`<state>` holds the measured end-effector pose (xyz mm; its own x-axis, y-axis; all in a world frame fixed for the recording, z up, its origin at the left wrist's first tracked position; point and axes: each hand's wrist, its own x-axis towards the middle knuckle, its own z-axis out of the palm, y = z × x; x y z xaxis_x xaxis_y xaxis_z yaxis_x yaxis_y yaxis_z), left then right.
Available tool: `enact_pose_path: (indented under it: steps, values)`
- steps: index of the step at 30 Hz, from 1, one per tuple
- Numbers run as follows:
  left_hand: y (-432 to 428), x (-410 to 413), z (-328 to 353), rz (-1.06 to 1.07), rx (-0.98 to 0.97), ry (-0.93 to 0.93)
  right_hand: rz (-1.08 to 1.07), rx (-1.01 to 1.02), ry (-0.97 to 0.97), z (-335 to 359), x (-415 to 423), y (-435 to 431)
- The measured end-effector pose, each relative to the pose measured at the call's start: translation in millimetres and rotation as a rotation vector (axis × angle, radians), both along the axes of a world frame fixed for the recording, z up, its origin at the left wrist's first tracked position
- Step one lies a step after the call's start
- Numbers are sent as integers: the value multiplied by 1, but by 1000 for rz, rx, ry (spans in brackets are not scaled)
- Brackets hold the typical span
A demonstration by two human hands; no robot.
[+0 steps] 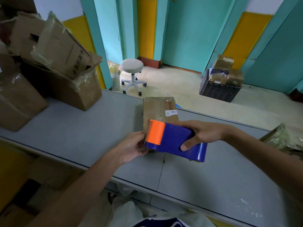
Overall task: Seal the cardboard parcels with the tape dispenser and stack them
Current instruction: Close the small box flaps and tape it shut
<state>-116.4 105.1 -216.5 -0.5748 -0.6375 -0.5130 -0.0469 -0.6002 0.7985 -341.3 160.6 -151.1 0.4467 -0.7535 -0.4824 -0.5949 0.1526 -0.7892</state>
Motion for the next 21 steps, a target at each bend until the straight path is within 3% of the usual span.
enact_pose_path:
  steps: [5,10,13,18,21]
  values:
    - [-3,-4,0,71,-339,-199,39,-63,69,5,3,-5]
    - [-11,-4,-6,191,-680,-269,124,-216,246,3,11,-4]
    - [-8,-4,-2,220,-925,-361,102,-174,236,2,6,-4]
    - [-6,14,2,135,-1158,-363,24,-123,159,5,-11,6]
    - [-6,16,2,151,-1188,-336,58,-115,153,7,-12,5]
